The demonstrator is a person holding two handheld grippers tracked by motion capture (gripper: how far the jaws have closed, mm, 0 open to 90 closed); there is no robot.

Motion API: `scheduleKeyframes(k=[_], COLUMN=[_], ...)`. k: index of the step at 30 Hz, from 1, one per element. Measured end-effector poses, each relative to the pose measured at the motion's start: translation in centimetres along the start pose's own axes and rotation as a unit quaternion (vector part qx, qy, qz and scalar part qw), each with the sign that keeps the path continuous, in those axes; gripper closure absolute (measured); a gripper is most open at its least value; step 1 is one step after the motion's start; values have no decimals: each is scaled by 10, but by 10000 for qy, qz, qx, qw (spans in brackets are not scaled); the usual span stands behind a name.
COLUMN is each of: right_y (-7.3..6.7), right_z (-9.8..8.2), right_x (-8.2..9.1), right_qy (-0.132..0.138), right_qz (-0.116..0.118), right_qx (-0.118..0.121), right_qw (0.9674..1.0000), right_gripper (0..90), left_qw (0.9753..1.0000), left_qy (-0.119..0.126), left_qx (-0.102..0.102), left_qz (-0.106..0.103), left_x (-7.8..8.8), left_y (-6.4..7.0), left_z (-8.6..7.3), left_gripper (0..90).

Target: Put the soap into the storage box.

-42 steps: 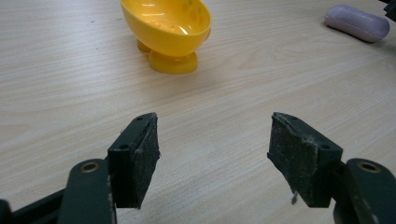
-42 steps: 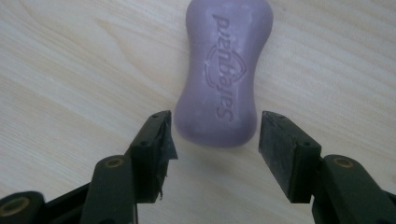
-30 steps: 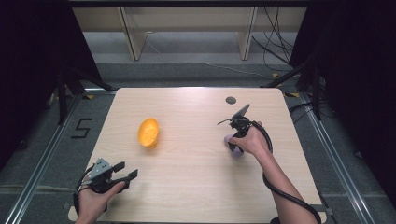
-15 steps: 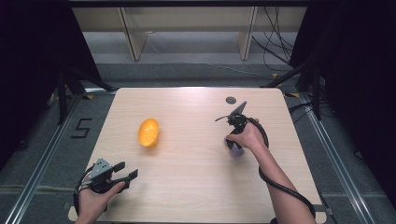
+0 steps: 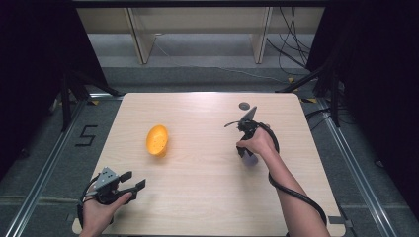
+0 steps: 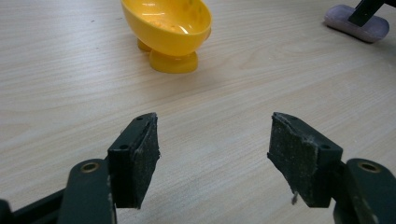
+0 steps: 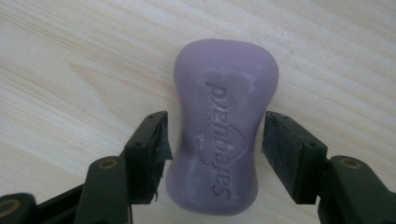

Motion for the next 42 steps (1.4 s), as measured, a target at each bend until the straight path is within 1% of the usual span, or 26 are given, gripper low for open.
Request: scheduleKeyframes(k=[2,5,6,10,11,12,13,14,15,18,20,21,22,26,28,29,30,31,32,34,35,36,37,39,40,42], right_y=[1,1,1,-1,-1,0,0,0,0,2,2,2,-1,-2,-2,-2,-2,-2,-1,0,0,1,0,0,3,2], right_z=[0,1,1,2,2,2,2,3,3,4,4,5,3,3,3,3,3,3,4,5,5,5,4,4,6,5], right_x=[0,-2,-3,-5,-5,-7,-7,-9,-10,-12,-12,-13,-12,-13,-13,-12,-12,-12,-12,-13,-13,-13,-12,-12,-13,-13], right_qy=[-12,-60,-88,-199,-199,-239,-239,-243,-233,-213,-220,-130,-252,-259,-260,-273,-294,-294,-303,-266,-279,-266,-337,-328,-248,-251], right_qz=[-21,-69,-54,-43,-43,-51,-51,-91,-101,-130,-122,-189,-159,-118,-119,-133,-113,-113,-108,-118,-108,-154,-144,-145,-188,-197], right_qx=[20,-40,21,-56,-56,5,5,-60,-60,79,79,132,-40,4,3,27,49,49,111,136,136,270,228,326,527,510], right_qw=[10000,10000,9999,9998,9998,9997,9997,9996,9997,9997,9997,9997,9995,9996,9996,9995,9995,9995,9994,9995,9995,9992,9991,9988,9981,9982], right_gripper=[425,432,437,452,452,458,458,464,467,471,472,476,480,493,493,497,498,498,498,499,499,499,500,500,500,501], left_qw=[10000,10000,10000,10000,10000,10000,10000,10000,10000,10000,9999,10000,9996,9998,9998,10000,10000,9998,9999,10000,9998,10000,10000,9999,10000,10000], left_qy=[0,-23,-5,-2,-2,-37,-37,-17,-23,-44,-46,-56,-102,-61,-58,-57,-57,-73,-33,-29,-53,-15,-2,-12,-38,-22], left_qx=[33,-84,65,88,88,-42,-42,80,0,80,-113,36,251,163,210,-53,-53,180,91,82,206,82,29,102,23,-49], left_qz=[-6,20,-5,-10,-10,21,21,10,-4,19,27,29,8,-19,-9,30,30,-15,-25,-25,-18,-9,-13,-16,19,9], left_x=[0,0,0,0,0,0,0,0,0,0,-1,-1,0,0,0,0,0,0,0,0,0,0,0,0,0,0], left_y=[0,-1,1,1,1,-1,-1,1,0,1,-1,1,3,2,2,-1,-1,2,2,1,2,1,1,2,0,-1], left_z=[0,0,0,-1,-1,0,0,-1,-1,-1,0,-1,-3,-2,-2,-1,-1,-2,-1,-1,-2,-1,0,-1,-1,0], left_gripper=[324,324,323,324,324,324,324,323,323,324,324,324,324,323,323,323,323,323,323,323,323,323,323,323,323,323])
Point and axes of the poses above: each handheld gripper's, and its own axes: x roughly backward along the jaws, z roughly out of its top, y roughly to its right, the point moved 7 cm from there along -x, roughly forward along the jaws, and after that the axes turned 8 degrees about -y, right-handed, at the moved point
